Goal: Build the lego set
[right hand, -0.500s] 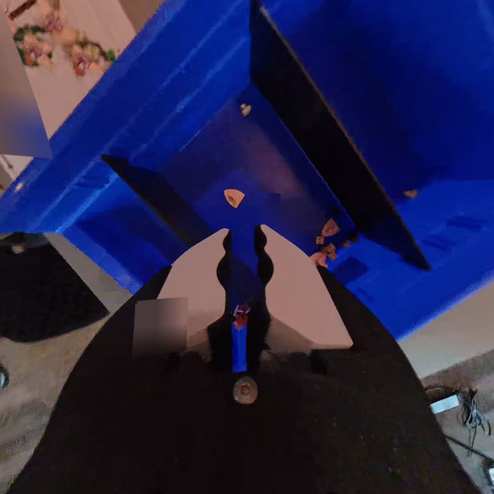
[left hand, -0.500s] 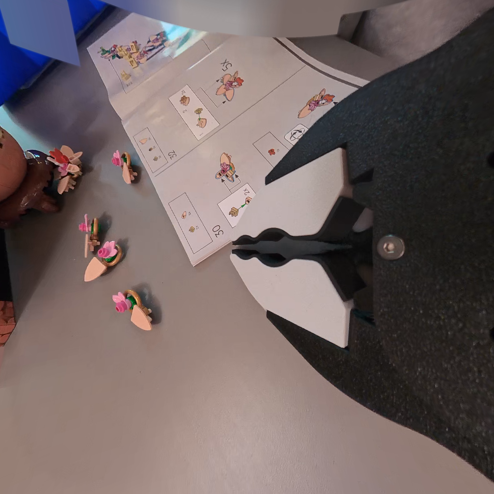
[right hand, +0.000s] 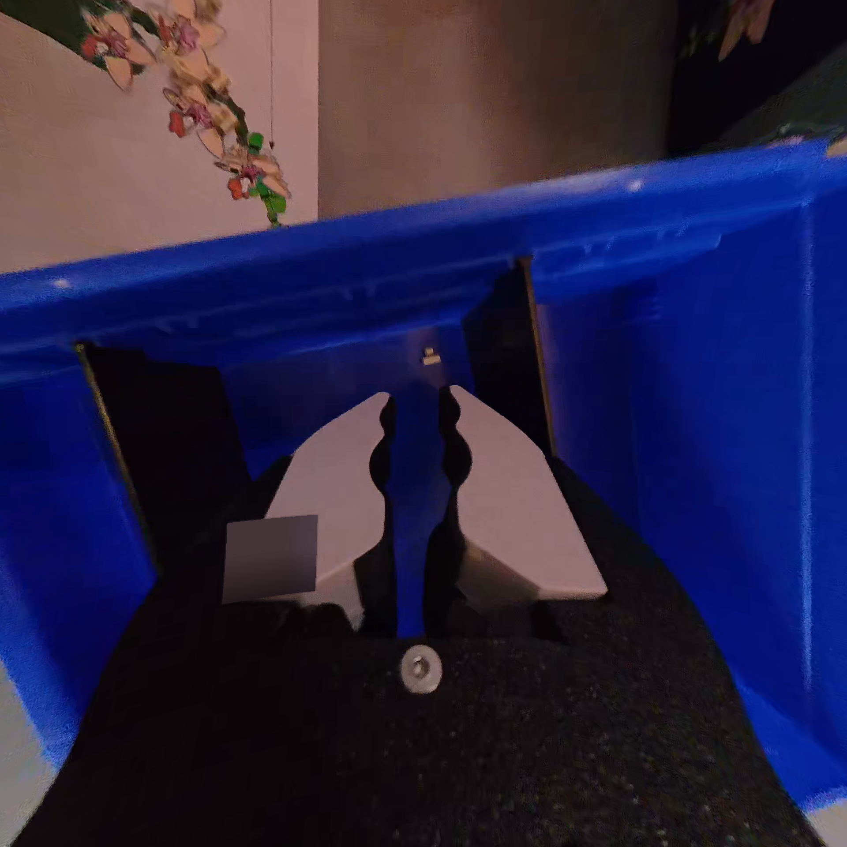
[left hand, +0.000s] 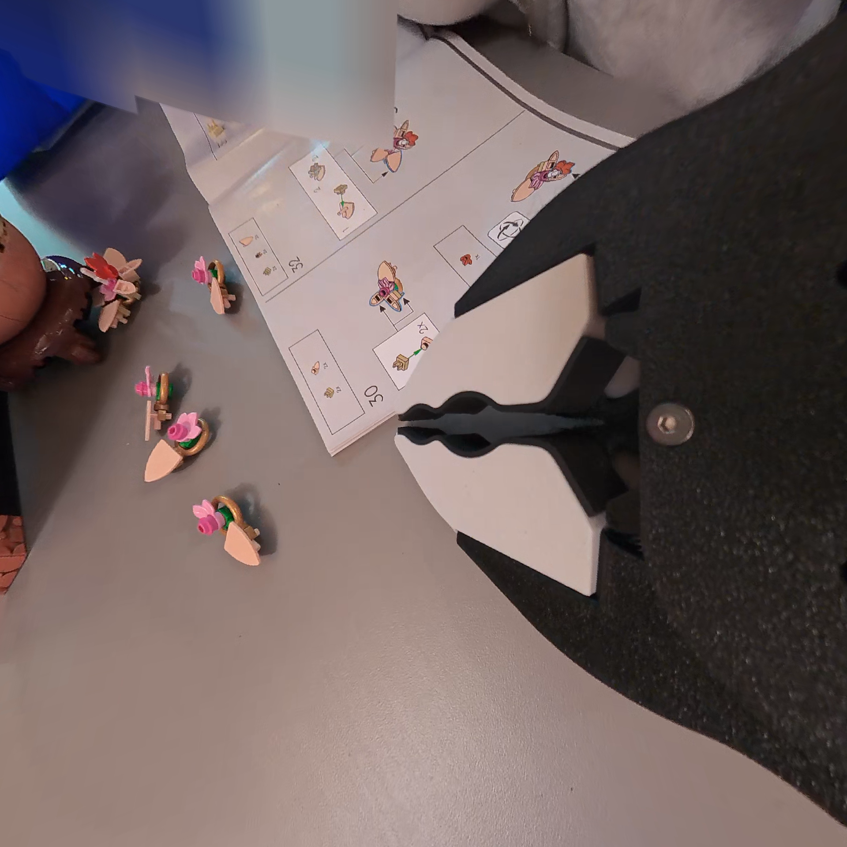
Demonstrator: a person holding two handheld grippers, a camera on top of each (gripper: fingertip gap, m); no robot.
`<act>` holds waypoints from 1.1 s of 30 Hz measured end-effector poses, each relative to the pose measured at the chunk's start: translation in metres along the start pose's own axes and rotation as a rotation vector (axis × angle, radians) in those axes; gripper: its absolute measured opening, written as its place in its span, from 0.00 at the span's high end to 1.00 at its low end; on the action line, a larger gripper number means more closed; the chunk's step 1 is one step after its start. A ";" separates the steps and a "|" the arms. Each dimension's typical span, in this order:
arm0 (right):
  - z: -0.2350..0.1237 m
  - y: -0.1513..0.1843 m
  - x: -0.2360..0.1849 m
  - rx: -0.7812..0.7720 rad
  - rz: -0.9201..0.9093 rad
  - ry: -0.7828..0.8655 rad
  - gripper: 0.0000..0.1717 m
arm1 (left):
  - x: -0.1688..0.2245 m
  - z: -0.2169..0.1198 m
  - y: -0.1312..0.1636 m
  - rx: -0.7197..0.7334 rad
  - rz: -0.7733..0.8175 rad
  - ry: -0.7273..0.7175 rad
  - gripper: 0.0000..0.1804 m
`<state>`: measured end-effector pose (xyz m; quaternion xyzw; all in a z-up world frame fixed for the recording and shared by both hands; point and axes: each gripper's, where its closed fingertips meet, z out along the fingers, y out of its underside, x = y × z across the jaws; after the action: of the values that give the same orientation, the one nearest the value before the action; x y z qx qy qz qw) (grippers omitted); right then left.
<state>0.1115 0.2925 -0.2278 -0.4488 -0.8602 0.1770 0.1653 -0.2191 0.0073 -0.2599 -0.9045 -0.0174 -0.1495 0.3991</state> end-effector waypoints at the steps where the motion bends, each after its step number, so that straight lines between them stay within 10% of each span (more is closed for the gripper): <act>1: 0.003 -0.007 0.000 0.024 -0.030 0.015 0.90 | 0.000 0.000 0.000 0.000 0.006 -0.006 0.99; 17: 0.039 -0.009 0.007 -0.011 -0.043 0.112 0.95 | 0.000 0.000 0.000 0.000 0.048 -0.046 0.98; 33: -0.009 -0.022 -0.002 0.083 0.131 0.093 0.96 | 0.000 0.000 0.001 0.000 0.052 -0.049 0.98</act>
<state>0.1007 0.2806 -0.2100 -0.5045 -0.8123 0.2019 0.2117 -0.2188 0.0071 -0.2604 -0.9080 -0.0036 -0.1168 0.4023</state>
